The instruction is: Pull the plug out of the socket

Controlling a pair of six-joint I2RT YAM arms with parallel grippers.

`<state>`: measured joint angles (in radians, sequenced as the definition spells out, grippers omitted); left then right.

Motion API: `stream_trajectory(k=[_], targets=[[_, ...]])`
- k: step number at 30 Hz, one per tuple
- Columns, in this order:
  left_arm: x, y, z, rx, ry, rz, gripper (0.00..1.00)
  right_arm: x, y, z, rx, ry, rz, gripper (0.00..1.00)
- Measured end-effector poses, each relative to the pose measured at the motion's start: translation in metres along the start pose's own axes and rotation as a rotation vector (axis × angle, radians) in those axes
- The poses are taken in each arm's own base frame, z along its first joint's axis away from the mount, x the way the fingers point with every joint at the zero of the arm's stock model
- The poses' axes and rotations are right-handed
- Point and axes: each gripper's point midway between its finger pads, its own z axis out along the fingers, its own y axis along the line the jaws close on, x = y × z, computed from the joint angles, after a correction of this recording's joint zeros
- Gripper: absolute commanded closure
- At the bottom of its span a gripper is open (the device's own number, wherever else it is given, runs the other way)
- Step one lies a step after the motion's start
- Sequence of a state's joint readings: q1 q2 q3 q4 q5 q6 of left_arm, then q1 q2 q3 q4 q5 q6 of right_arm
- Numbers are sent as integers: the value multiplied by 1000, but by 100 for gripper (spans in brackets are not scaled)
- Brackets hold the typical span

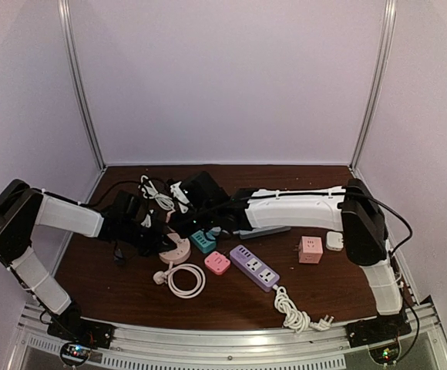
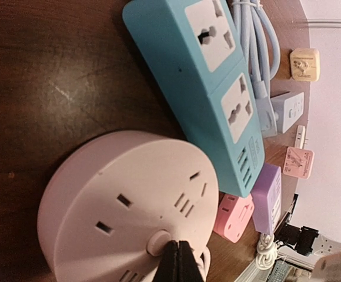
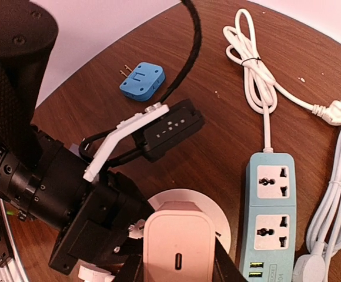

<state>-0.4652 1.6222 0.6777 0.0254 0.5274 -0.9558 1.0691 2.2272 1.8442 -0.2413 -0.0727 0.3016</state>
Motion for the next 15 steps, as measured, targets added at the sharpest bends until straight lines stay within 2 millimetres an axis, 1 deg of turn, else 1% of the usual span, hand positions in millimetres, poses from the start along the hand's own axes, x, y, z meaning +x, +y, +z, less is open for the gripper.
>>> stream_trajectory(k=[2, 4, 7, 11, 13, 15], targets=[[0, 0, 0, -9, -1, 0, 100, -3, -11, -7, 1, -6, 29, 92], [-2, 0, -2, -27, -4, 1, 100, -6, -31, -15, 13, -11, 66, 92], [-4, 0, -6, -58, -8, 8, 99, -14, -70, -24, 35, -31, 143, 92], [-12, -2, -12, -111, -15, 25, 98, -21, -119, -30, 46, -50, 244, 92], [-21, -11, -16, -115, -30, 46, 98, -23, -143, -33, 46, -53, 303, 92], [-33, -31, -22, -92, -56, 80, 98, -28, -164, -37, 38, -68, 363, 92]])
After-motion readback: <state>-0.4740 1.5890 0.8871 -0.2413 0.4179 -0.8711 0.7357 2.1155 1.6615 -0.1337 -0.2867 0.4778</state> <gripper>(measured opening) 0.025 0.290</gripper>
